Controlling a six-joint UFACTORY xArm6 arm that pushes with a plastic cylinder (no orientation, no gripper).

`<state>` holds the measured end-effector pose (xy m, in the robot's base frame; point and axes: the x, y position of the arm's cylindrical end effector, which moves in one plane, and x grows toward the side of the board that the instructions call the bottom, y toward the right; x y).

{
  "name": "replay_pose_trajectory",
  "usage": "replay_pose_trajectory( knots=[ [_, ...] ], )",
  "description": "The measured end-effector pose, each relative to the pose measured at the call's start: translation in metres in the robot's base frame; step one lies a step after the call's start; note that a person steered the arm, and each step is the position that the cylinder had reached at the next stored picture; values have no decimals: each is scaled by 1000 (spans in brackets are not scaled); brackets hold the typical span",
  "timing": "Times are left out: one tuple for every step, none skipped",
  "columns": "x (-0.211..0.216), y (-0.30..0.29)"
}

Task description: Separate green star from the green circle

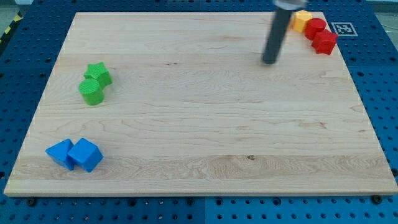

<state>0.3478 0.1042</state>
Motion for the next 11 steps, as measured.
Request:
replay_pose_trajectory(
  knots=[
    [-13, -99],
    [-18, -193],
    [-18, -290],
    [-12, -367],
    [23, -384],
    [46, -361],
    [45, -293],
    [45, -232],
    [45, -264],
    [55, -297],
    [69, -261]
  ],
)
